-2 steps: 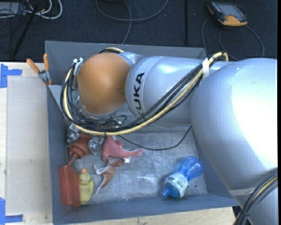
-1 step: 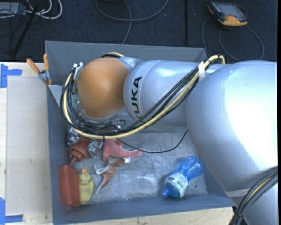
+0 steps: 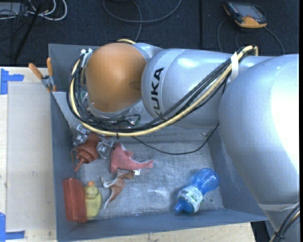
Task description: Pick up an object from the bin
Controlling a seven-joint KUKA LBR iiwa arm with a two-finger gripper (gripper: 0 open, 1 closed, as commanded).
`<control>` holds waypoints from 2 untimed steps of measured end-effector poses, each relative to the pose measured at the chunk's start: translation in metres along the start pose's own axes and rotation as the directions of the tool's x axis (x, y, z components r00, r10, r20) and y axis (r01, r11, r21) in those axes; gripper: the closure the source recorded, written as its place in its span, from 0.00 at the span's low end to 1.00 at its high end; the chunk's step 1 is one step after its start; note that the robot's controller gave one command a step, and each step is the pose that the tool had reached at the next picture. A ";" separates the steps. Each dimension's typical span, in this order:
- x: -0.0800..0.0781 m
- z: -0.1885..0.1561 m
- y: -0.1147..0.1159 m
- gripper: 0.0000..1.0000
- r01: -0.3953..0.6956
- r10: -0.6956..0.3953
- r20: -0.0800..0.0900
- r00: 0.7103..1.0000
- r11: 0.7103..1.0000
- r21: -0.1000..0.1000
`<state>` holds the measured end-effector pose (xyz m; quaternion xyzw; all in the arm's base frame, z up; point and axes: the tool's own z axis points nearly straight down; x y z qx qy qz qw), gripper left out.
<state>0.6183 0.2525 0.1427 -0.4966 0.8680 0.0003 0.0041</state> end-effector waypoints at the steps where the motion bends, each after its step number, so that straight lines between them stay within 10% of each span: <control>1: 0.006 0.035 0.004 1.00 -0.033 0.033 -0.010 0.999 0.999 -0.008; 2: -0.002 -0.032 -0.001 1.00 -0.004 0.004 0.000 1.000 1.000 0.000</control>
Offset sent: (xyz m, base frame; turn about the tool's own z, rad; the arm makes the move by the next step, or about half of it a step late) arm 0.0000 -0.0003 0.0292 0.0000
